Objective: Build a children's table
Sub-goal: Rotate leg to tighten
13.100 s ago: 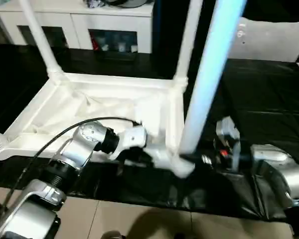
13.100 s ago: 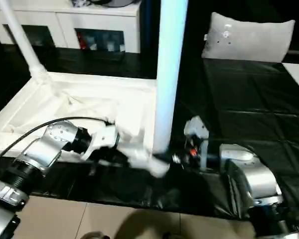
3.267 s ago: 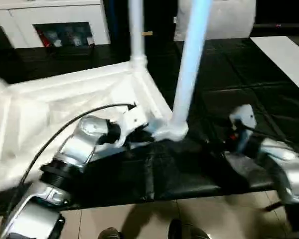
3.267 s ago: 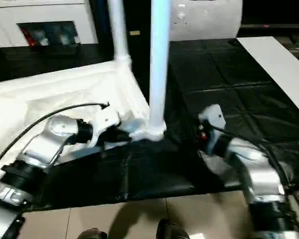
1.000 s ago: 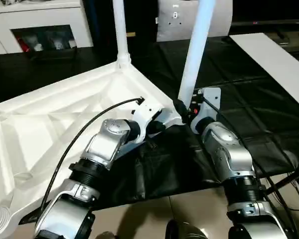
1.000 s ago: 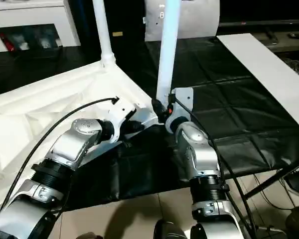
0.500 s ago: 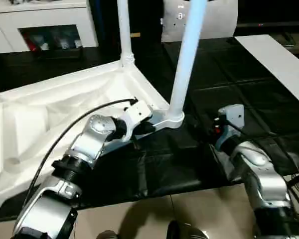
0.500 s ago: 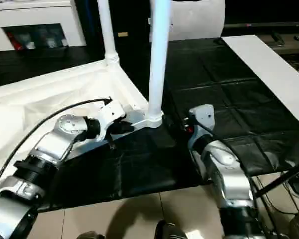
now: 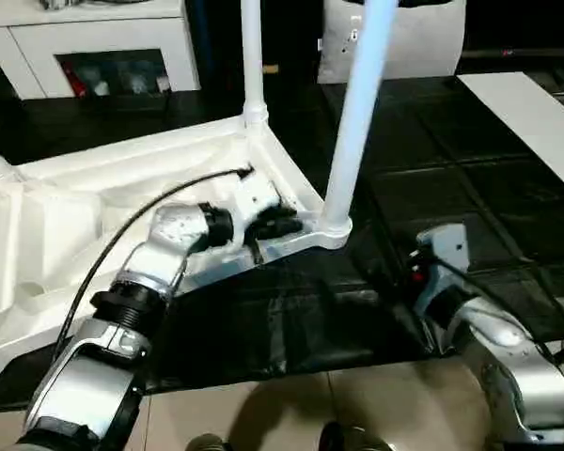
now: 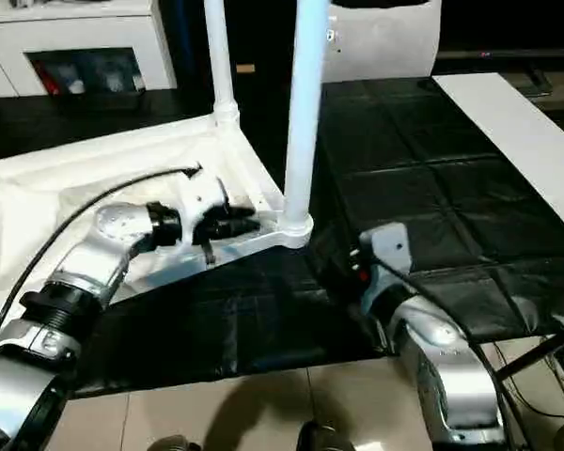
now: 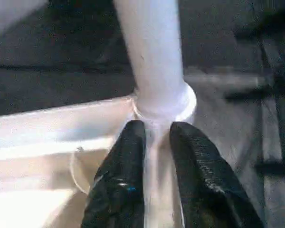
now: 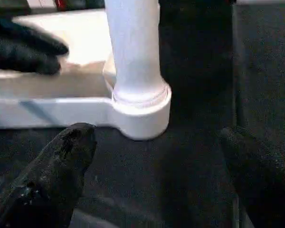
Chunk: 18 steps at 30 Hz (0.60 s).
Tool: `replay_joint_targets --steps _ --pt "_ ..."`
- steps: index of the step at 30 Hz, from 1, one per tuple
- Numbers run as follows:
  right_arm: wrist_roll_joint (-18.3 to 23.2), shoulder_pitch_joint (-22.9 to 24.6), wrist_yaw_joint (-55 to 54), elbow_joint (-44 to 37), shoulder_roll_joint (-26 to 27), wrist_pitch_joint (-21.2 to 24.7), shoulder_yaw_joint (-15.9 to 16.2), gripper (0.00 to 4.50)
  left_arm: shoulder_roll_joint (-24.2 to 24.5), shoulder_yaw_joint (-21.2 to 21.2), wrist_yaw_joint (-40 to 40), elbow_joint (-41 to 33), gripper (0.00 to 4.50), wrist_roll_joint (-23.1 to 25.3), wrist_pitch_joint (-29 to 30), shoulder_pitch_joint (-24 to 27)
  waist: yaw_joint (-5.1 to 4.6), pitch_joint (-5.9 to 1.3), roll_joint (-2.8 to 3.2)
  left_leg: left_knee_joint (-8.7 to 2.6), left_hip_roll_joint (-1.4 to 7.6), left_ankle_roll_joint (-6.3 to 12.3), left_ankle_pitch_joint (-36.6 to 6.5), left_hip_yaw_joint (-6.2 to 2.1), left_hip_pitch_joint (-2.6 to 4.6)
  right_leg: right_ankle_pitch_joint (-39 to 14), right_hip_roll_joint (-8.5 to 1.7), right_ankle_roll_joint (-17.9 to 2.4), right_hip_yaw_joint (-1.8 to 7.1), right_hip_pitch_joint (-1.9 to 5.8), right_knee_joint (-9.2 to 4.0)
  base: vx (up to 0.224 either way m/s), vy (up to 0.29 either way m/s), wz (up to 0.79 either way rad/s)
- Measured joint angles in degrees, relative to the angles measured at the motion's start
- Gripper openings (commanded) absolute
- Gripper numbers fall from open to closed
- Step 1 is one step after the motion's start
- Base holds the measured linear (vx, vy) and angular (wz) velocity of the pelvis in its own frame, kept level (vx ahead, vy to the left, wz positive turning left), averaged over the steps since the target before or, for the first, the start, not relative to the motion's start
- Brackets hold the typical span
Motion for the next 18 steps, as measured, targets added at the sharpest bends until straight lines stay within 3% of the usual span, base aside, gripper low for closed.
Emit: replay_joint_targets --steps 3,8,10,13,14,15,16,17,18 --pt "-0.84 1.27 -1.33 -3.24 -0.01 2.44 1.64 4.50 -0.87 2.71 2.79 -5.83 1.44 -1.91 2.81 3.92 -0.32 -0.21 0.25 0.02 0.01 -0.01 0.00 0.02 0.01 0.01 -0.01 0.01 0.00 0.01 -0.01 0.000 0.000 0.00" --pt "-2.24 1.73 -2.92 -5.46 1.34 2.47 3.94 4.50 -4.95 9.85 13.60 -24.56 1.44 -7.05 13.88 16.73 -0.81 -0.94 0.62 0.04 0.10 -0.07 -0.05 0.04 -0.01 0.01 0.00 0.03 -0.18 0.07 -0.18 0.000 0.000 0.00" --pt "-2.20 2.01 -2.90 -5.27 2.32 1.94 4.42 4.50 -7.42 11.08 17.74 -33.32 1.44 -8.28 17.90 23.46 -1.17 -1.38 0.46 0.02 0.10 -0.06 -0.07 0.04 -0.04 0.06 0.00 0.10 -0.27 0.16 -0.40 0.000 0.000 0.00" --pt "-2.25 1.97 -2.74 -5.13 3.11 0.53 6.23 4.50 -8.47 12.10 21.93 -38.97 1.44 -7.00 18.65 29.70 -1.58 -1.54 0.19 0.11 0.14 -0.27 -0.19 0.00 -0.17 0.18 0.03 0.30 -0.45 0.24 -0.81 0.000 0.000 0.00" --pt "-2.36 1.86 -2.68 -4.91 3.07 0.14 6.72 4.50 -8.80 12.67 23.03 -40.35 1.44 -6.53 18.69 31.15 -1.64 -1.56 0.16 0.16 0.17 -0.27 -0.19 -0.02 -0.17 0.22 0.01 0.37 -0.62 0.41 -1.05 0.000 0.000 0.00" --pt "-2.47 1.66 -2.44 -4.34 2.94 -0.45 7.54 4.50 -9.54 13.58 24.82 -42.82 1.44 -5.83 18.85 33.56 -1.93 -1.54 0.29 0.14 0.47 -0.26 -0.19 -0.06 0.05 0.29 -0.01 0.48 -1.24 1.08 -1.78 0.000 0.000 0.00" --pt "-2.51 1.60 -2.02 -3.81 2.84 -0.76 8.00 4.50 -9.87 13.88 25.80 -44.25 1.44 -5.42 19.26 34.75 -2.22 -1.43 0.56 0.11 0.82 -0.27 -0.22 -0.70 0.05 0.28 -0.19 0.50 -2.44 1.96 -2.38 0.000 0.000 0.00" --pt "-2.52 1.59 -1.62 -3.26 2.94 -0.99 8.47 4.50 -9.80 13.94 26.71 -45.49 1.44 -5.23 20.11 35.61 -2.25 -1.34 0.59 0.08 1.17 -0.28 -0.23 -1.82 0.00 -0.79 -0.19 1.03 -3.10 2.73 -1.68 -0.022 -0.049 0.32" --pt "-2.59 1.60 -1.29 -2.69 2.94 -1.40 8.93 4.50 -9.67 13.93 27.73 -46.94 1.44 -5.04 21.39 36.04 -2.24 -1.12 0.15 0.41 0.42 -0.29 -0.23 -2.80 0.06 -4.12 -0.21 1.31 -1.40 2.66 2.03 -0.013 -0.044 0.27"
